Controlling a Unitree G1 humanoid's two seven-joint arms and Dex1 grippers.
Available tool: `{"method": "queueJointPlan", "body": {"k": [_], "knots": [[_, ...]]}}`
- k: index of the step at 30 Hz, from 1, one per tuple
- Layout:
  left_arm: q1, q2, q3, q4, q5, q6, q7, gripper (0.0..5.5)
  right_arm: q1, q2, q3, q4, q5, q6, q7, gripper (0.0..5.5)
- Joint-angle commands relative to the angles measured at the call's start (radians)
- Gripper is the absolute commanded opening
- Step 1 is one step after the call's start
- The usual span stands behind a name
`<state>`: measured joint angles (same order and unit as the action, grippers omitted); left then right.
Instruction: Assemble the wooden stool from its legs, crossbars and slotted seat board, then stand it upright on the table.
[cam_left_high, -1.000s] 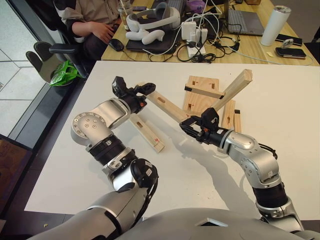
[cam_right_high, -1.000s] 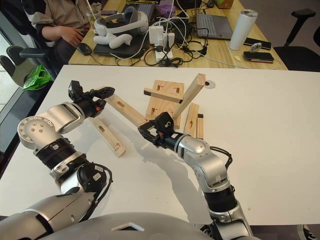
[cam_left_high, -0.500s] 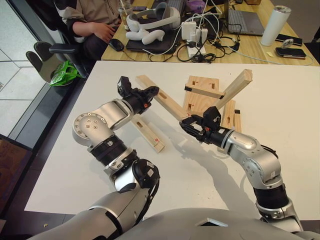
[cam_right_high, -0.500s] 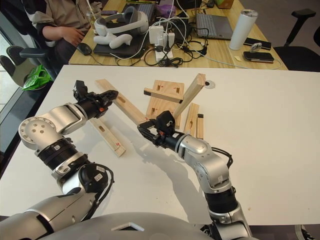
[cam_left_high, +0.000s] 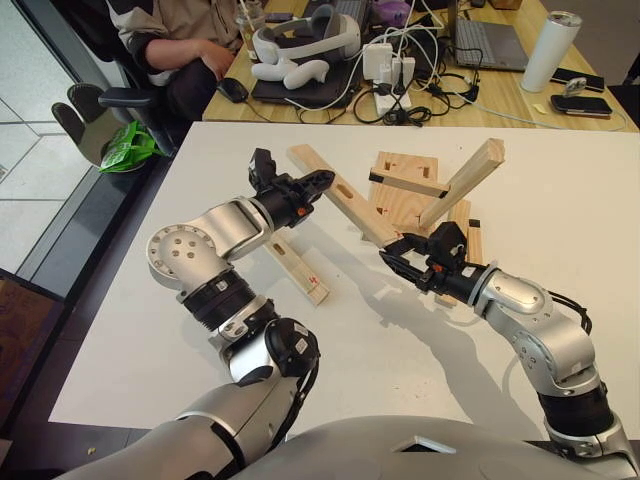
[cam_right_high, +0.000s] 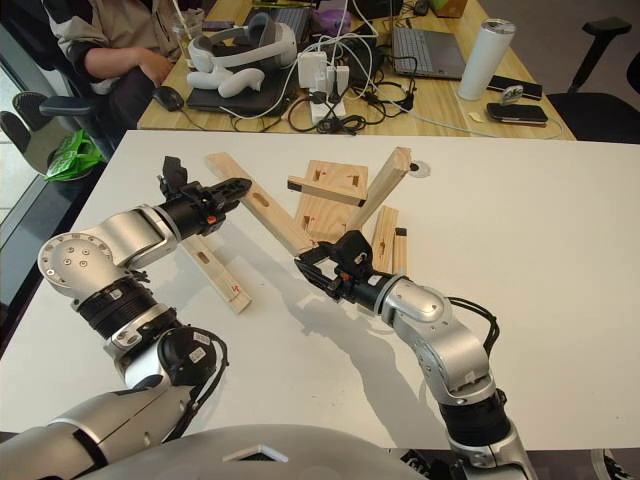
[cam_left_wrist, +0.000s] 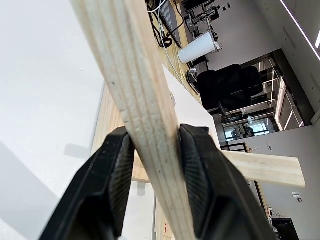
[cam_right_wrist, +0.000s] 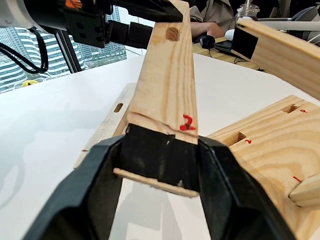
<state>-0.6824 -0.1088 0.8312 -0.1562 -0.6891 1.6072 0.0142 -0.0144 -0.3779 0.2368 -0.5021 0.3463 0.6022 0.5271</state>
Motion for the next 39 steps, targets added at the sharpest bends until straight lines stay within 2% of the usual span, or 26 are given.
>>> {"method": "queueJointPlan", "body": {"k": [1,7,10,13,14,17,22,26,30,33,36,39], "knots": [[0.019,0.029,-0.035,-0.042,0.011,-0.001,-0.008,1.32,0.01,-0.033,0.033,-0.028,0.018,-0.057,0.09,2.05],[0.169,0.123,-0.188,-0.117,-0.201,0.007,-0.108,1.32,0.005,-0.103,-0.022,0.008,0.021,-0.113,0.143,2.05],[0.197,0.155,-0.193,-0.128,-0.265,0.007,-0.092,1.32,0.0,-0.14,-0.057,0.035,0.015,-0.138,0.177,2.01],[0.183,0.145,-0.165,-0.123,-0.275,0.007,-0.052,1.32,-0.022,-0.119,-0.073,0.058,-0.001,-0.163,0.155,2.0],[0.17,0.127,-0.147,-0.122,-0.267,0.006,-0.032,1.32,-0.035,-0.106,-0.071,0.063,-0.004,-0.168,0.148,2.35],[0.148,0.052,-0.12,-0.128,-0.254,0.006,0.036,1.05,-0.042,-0.071,-0.061,0.055,0.001,-0.19,0.139,2.79],[0.154,-0.062,-0.061,-0.141,-0.196,-0.003,0.138,1.01,-0.039,-0.045,-0.071,0.034,0.033,-0.193,0.141,3.63],[0.155,0.013,-0.077,-0.124,-0.094,-0.154,0.189,1.01,0.014,-0.104,-0.09,-0.039,0.144,-0.097,0.204,4.29],[0.193,0.072,-0.218,-0.164,0.022,-0.36,0.161,1.01,0.085,-0.129,-0.147,-0.119,0.221,-0.019,0.168,4.97],[0.25,0.056,-0.31,-0.216,0.073,-0.471,0.156,1.01,0.1,-0.115,-0.238,-0.171,0.404,0.082,0.127,5.01],[0.323,0.029,-0.422,-0.245,0.149,-0.572,0.172,1.01,0.0,0.025,-0.33,-0.173,0.609,0.095,-0.075,5.01],[0.38,0.029,-0.575,-0.257,0.253,-0.712,0.148,1.01,-0.209,0.194,-0.348,-0.159,0.507,-0.003,-0.375,5.01]]}}
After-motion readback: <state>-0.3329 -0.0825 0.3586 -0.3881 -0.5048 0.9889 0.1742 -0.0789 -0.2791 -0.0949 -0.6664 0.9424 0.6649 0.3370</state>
